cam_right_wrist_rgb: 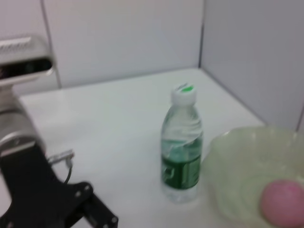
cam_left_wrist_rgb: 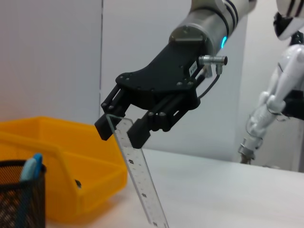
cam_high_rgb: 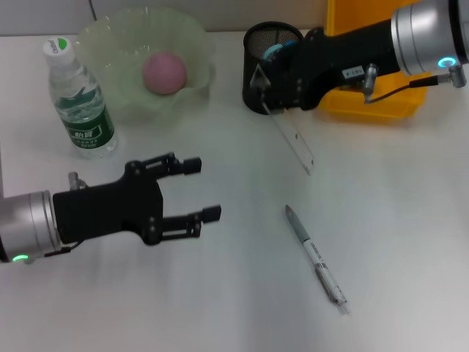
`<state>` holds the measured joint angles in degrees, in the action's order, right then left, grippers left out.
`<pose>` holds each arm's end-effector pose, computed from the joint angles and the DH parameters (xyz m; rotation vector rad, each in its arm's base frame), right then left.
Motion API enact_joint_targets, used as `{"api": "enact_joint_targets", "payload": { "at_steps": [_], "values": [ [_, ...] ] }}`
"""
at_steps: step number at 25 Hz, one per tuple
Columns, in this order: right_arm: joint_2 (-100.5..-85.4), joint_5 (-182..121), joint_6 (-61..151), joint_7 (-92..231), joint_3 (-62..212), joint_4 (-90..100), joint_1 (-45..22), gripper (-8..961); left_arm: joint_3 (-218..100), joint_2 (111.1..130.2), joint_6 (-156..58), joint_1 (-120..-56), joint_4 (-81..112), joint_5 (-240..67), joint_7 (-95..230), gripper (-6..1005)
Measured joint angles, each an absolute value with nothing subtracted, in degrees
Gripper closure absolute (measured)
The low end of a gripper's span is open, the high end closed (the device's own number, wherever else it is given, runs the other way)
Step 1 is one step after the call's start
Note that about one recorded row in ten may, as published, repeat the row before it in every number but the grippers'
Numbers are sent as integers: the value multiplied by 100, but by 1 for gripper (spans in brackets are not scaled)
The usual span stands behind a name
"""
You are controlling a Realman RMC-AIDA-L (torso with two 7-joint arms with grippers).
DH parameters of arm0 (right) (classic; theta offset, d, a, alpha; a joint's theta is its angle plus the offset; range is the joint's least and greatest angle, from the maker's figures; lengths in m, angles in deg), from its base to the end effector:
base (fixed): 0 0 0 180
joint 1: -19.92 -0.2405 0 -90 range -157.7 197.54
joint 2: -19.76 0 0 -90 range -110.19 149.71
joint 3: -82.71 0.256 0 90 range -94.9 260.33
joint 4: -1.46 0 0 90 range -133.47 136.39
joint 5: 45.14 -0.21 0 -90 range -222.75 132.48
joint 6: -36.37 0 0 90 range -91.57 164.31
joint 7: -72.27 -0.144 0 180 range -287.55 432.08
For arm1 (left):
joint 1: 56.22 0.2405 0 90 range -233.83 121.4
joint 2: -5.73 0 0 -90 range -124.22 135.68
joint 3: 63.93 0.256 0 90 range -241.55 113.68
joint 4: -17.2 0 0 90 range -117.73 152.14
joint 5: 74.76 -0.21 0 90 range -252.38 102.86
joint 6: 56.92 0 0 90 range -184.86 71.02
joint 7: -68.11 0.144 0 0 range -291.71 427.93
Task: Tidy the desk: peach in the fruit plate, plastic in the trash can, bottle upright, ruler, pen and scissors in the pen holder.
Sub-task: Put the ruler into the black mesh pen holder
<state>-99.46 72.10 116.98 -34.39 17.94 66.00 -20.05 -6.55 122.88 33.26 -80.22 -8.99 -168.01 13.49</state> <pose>0.1232 0.3894 0.0062 -2.8583 0.2869 0.3302 -0.2718 0.2844 -0.0307 -2.7337 -0.2895 -0.8842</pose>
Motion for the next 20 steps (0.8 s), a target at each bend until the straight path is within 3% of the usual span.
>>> {"api": "enact_joint_targets", "payload": {
  "at_steps": [7,20],
  "values": [
    [-9942,6714,11250,-3146,1867,6377,-1906,556,-1305,12426,3318,-7999,-783,-16785,1575,192],
    [-9941,5765,11122,-2816,2209,6115,-1820,556,-1531,12429,3074,-7923,-365,-16362,2074,193]
  ]
}}
